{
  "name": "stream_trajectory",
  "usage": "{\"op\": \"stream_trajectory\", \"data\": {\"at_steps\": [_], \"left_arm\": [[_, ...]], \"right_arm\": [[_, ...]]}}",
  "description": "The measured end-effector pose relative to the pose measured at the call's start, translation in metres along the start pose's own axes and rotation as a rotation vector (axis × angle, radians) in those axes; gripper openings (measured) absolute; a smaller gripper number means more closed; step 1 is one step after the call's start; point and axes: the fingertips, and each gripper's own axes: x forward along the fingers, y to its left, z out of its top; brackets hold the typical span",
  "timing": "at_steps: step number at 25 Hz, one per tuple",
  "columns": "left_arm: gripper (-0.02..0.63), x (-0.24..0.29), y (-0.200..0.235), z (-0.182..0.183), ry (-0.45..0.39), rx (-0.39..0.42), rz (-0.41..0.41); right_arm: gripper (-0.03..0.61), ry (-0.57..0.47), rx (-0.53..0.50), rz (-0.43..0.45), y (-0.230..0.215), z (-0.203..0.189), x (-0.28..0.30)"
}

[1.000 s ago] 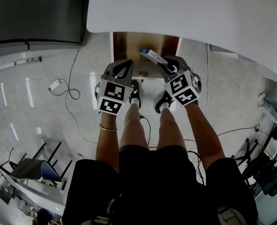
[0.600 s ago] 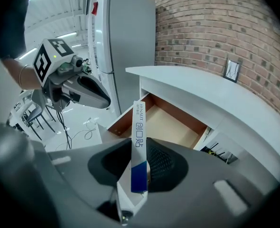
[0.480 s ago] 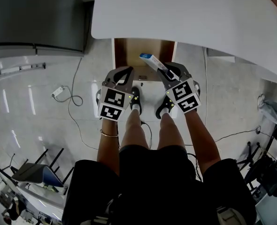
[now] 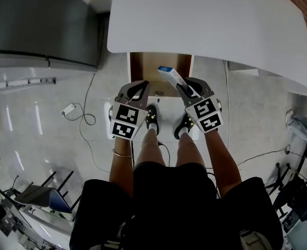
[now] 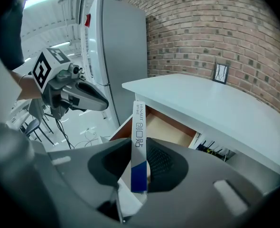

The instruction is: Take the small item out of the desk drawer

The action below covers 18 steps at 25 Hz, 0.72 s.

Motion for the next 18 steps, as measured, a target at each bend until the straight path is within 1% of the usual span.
{"op": "stream_trajectory", "data": {"at_steps": [14, 18], "left_arm": [[-0.002, -0.028, -0.005, 0.027, -0.042, -0.003, 0.017], [-0.002, -0.033, -0.008, 0.036, -0.051, 0.007, 0.018]], "right_arm": [[0.107, -0.053, 0.052, -0.012, 0.006, 0.024, -0.029], [0.107, -0.066, 0.059, -0.017, 0.006, 0.029, -0.037]]}}
